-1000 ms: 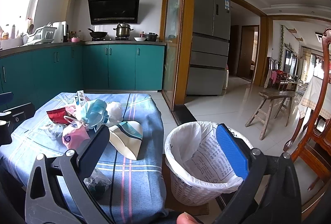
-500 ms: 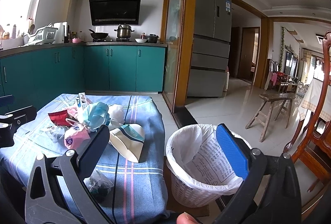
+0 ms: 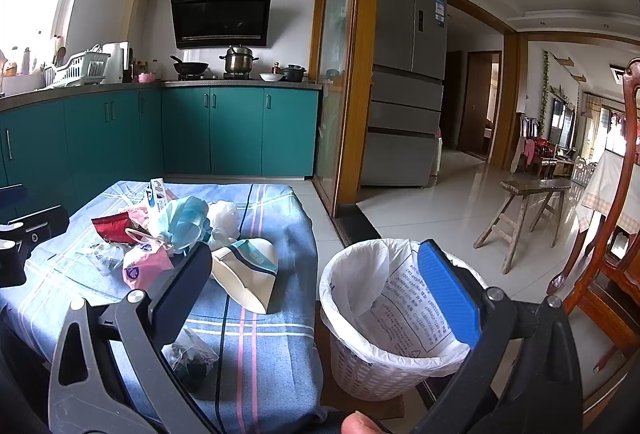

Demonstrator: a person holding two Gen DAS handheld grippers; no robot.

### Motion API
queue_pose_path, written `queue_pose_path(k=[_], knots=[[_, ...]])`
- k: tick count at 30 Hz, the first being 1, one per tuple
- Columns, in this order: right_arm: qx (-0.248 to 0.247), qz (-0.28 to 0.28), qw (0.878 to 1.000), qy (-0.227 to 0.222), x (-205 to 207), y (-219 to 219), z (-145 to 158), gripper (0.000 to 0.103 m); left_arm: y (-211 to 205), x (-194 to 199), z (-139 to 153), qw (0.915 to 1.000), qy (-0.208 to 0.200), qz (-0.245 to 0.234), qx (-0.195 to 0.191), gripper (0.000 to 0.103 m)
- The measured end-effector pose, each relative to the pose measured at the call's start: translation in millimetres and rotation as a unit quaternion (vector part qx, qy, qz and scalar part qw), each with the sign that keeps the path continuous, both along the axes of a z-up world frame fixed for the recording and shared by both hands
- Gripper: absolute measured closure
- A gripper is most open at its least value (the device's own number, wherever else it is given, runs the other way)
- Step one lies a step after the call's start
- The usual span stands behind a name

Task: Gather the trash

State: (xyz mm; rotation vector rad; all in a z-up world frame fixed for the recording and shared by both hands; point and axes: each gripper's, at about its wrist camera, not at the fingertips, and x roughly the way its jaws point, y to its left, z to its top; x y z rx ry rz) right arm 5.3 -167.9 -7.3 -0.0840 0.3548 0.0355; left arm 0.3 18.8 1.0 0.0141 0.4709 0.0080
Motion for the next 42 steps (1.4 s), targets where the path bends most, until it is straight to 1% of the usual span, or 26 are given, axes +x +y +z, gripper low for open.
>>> queue_pose_path(k=[14,22,25,27,30,32,34,35,36,38,39,40,41,42], knots=[[0.0,0.001,1.0,0.002,1,1,-1,0.003,0,2,-3,1.0,0.007,0.004,0.002,0.003],[-0.013,0.002,1.0,0.022,12,8,-12,0.003,4,12,-10,0.9997,0.023,0.013,0.004,0.003],[-0.012,0.006,0.999,0.035,16,10,-17,0.003,9,17,-14,0.9992,0.027,0.026,0.014,0.003],[-0.005,0.03,0.998,0.064,24,14,-25,0.003,20,21,-17,0.9982,0.031,0.048,0.017,0.003],[0.011,0.084,0.99,0.111,36,28,-45,0.003,51,34,-31,0.995,0.066,0.074,-0.011,0.003],[0.004,0.118,0.983,0.138,42,44,-60,0.007,67,37,-40,0.9921,0.083,0.091,-0.022,0.003],[-0.009,0.145,0.978,0.151,45,61,-70,0.009,81,41,-47,0.9897,0.095,0.102,-0.031,0.003],[-0.014,0.16,0.974,0.159,47,71,-76,0.011,86,42,-51,0.9889,0.101,0.103,-0.036,0.003],[-0.017,0.172,0.971,0.166,47,79,-80,0.014,89,44,-53,0.9886,0.105,0.099,-0.041,0.003],[-0.027,0.187,0.964,0.186,52,92,-92,0.019,91,49,-58,0.9885,0.116,0.077,-0.061,0.003],[-0.035,0.192,0.962,0.192,52,98,-97,0.02,91,54,-62,0.988,0.122,0.061,-0.071,0.003],[-0.035,0.199,0.96,0.193,51,101,-99,0.02,89,57,-63,0.9877,0.127,0.055,-0.073,0.003],[-0.034,0.207,0.957,0.198,50,104,-102,0.024,87,63,-65,0.988,0.13,0.049,-0.068,0.003],[-0.037,0.211,0.956,0.201,51,106,-104,0.031,84,69,-68,0.9882,0.133,0.047,-0.059,0.003]])
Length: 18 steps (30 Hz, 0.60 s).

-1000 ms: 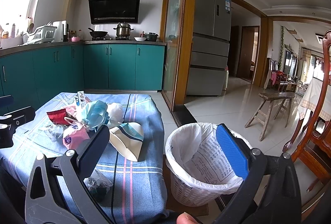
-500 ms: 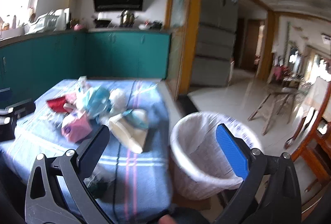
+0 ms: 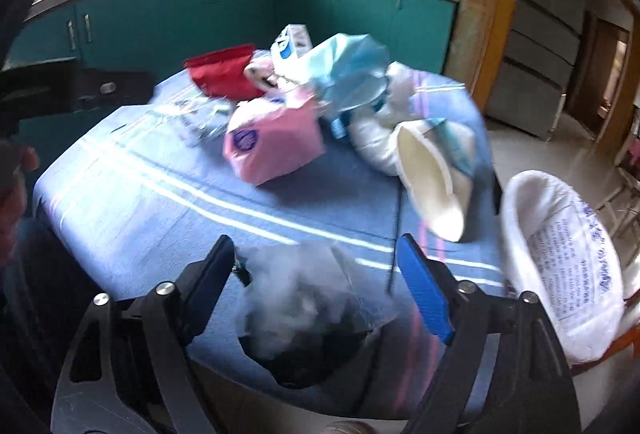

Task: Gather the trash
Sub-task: 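Grasp the clear plastic bag with the right tool while the left tool grasps a clear wrapper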

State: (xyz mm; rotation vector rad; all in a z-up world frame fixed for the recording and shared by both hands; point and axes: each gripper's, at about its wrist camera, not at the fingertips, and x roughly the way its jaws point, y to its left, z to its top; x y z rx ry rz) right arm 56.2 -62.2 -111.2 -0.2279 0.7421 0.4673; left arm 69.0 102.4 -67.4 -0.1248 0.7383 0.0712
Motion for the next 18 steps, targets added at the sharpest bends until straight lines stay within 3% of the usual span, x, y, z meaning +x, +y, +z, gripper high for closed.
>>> queue_pose_path(k=[4,8,13,15,18], knots=[[-0.026,-0.004,1.0,0.013,5,0,-13,0.041,-7,28,-14,0.999,0.031,-0.022,0.025,0.003],[-0.005,-0.008,1.0,0.029,10,-8,-15,0.044,-6,51,-27,0.9977,0.054,-0.041,0.002,0.005],[0.001,-0.011,1.0,0.028,17,-11,-14,0.045,1,56,-35,0.9966,0.06,-0.055,-0.012,0.04],[0.004,-0.01,1.0,0.029,17,-11,-14,0.045,4,54,-35,0.9963,0.062,-0.057,-0.014,0.059],[0.01,-0.011,0.999,0.03,18,-13,-13,0.045,13,49,-36,0.9959,0.063,-0.058,-0.029,0.07]])
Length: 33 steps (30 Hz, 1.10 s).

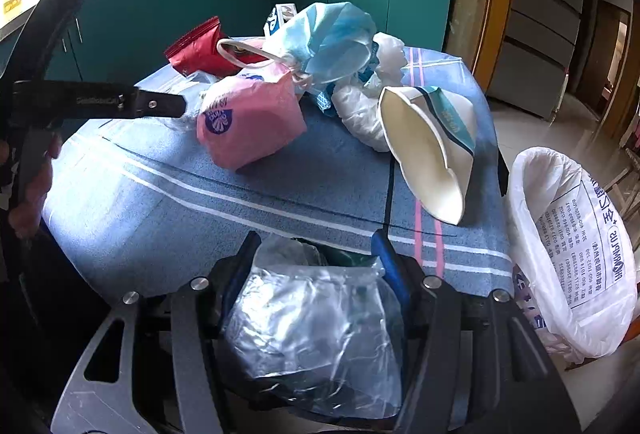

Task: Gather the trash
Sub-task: 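Grasp the clear plastic bag with the right tool while the left tool grasps a clear wrapper, then carry both held wrappers to the wastebasket and open both tools to drop them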

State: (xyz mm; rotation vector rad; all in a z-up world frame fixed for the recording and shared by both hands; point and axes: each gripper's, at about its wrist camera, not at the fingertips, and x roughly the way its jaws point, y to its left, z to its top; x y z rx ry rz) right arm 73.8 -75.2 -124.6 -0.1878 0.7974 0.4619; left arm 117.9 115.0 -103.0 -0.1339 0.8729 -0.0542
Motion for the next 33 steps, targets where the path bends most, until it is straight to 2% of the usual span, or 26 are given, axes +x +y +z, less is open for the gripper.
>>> queue_pose_path(k=[6,12,17,19,22,25,28,33], knots=[[0.01,-0.006,1.0,-0.002,5,-5,2,0.051,5,-21,7,0.9998,-0.018,0.011,0.007,0.084],[0.02,-0.012,1.0,-0.017,4,-11,12,0.052,5,-44,19,0.9989,-0.043,0.016,0.012,0.085],[0.034,-0.046,0.996,-0.065,7,-39,43,0.052,3,-63,47,0.996,-0.088,0.017,-0.001,0.085],[0.044,-0.083,0.99,-0.106,16,-65,69,0.052,0,-65,62,0.9937,-0.111,0.01,-0.012,0.085],[0.057,-0.138,0.977,-0.149,38,-103,99,0.052,-22,-58,87,0.9896,-0.141,-0.019,-0.023,0.085],[0.058,-0.197,0.965,-0.161,56,-136,106,0.052,-51,-42,95,0.9877,-0.143,-0.053,-0.031,0.085],[0.055,-0.24,0.959,-0.14,65,-166,88,0.052,-90,-22,95,0.9844,-0.138,-0.102,-0.04,0.085],[0.071,-0.31,0.944,-0.084,72,-213,52,0.052,-164,24,75,0.9795,-0.086,-0.172,-0.061,0.085]])
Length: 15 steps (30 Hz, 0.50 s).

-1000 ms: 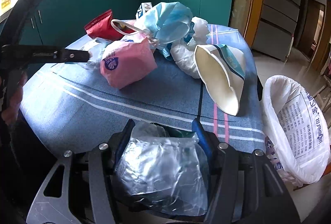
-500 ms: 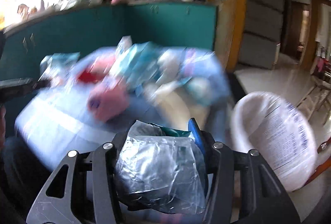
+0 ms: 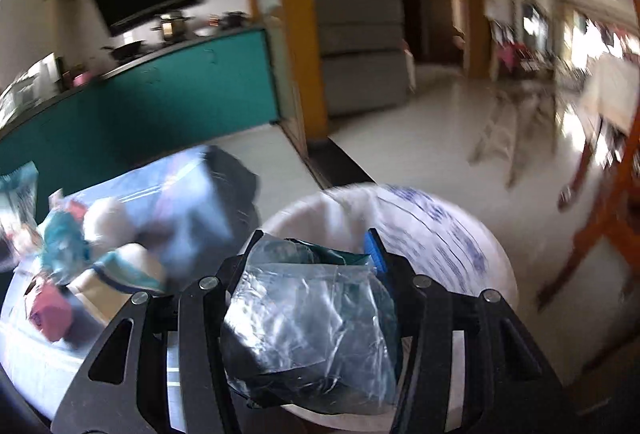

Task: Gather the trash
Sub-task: 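Carry both held wrappers to the wastebasket and open both tools to drop them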

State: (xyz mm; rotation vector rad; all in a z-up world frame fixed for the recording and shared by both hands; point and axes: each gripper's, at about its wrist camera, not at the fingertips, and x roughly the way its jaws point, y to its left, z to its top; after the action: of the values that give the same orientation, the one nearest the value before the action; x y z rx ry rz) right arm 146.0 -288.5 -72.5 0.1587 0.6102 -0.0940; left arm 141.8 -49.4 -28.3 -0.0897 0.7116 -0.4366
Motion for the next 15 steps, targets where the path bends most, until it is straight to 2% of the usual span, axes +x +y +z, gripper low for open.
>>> queue_pose_path(k=[4,8,10,12,14,15], knots=[[0.012,-0.028,1.0,-0.003,-6,-25,-7,0.052,-56,31,-19,0.9979,0.035,-0.054,-0.009,0.085],[0.033,-0.046,0.998,-0.002,-11,-41,-13,0.052,-114,61,-43,0.9923,0.074,-0.099,-0.006,0.085],[0.045,-0.05,0.998,0.0,-11,-46,-15,0.051,-135,68,-51,0.9901,0.083,-0.114,0.004,0.077],[0.058,-0.053,0.997,0.003,-12,-52,-17,0.05,-151,76,-58,0.9893,0.083,-0.119,0.017,0.049],[0.065,-0.059,0.996,0.006,-10,-56,-18,0.047,-156,78,-62,0.9901,0.077,-0.115,0.022,0.038],[0.067,-0.06,0.996,0.007,-8,-58,-19,0.042,-155,78,-62,0.9907,0.072,-0.112,0.025,0.037]])
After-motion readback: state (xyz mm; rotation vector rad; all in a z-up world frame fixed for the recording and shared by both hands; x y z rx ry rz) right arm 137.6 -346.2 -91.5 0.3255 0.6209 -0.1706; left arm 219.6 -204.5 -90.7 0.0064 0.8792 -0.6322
